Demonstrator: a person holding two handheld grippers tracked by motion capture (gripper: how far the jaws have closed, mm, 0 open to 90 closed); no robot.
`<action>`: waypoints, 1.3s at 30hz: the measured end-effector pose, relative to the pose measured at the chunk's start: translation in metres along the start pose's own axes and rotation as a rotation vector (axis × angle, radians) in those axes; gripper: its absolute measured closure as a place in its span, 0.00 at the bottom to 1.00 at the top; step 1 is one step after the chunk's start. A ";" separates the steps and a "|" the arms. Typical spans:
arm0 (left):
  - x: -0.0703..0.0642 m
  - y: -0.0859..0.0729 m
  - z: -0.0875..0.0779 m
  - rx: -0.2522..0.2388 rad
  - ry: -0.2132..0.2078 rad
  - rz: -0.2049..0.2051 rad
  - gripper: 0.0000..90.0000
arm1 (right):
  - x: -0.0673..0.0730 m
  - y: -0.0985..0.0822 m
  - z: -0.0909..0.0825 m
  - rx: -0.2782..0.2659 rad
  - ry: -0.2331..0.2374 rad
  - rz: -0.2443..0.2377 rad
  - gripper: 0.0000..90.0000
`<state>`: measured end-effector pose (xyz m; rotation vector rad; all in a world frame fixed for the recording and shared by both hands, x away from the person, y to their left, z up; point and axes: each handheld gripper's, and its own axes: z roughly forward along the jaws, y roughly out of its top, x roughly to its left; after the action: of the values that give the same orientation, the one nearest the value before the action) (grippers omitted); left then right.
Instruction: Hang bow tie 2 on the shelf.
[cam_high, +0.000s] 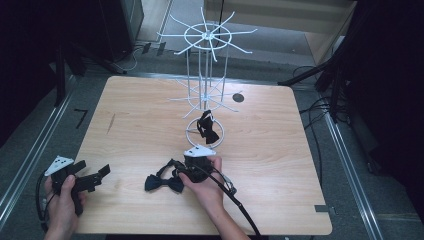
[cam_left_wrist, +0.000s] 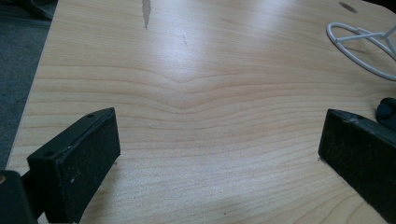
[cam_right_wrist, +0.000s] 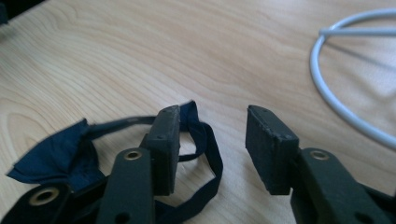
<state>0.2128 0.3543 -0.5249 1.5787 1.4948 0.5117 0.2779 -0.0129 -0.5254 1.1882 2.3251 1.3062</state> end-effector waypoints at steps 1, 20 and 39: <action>0.000 0.000 0.000 -0.001 0.000 0.001 0.00 | -0.001 -0.001 0.001 0.011 -0.001 0.002 0.64; 0.000 0.000 0.000 0.004 0.003 0.001 0.00 | -0.002 -0.017 0.001 0.055 -0.015 -0.058 0.97; 0.000 0.000 0.000 0.002 0.004 0.003 0.00 | 0.014 0.007 -0.034 -0.151 -0.020 -0.109 1.00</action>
<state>0.2130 0.3537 -0.5249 1.5824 1.4970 0.5154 0.2549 -0.0217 -0.4980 1.0099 2.1996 1.3958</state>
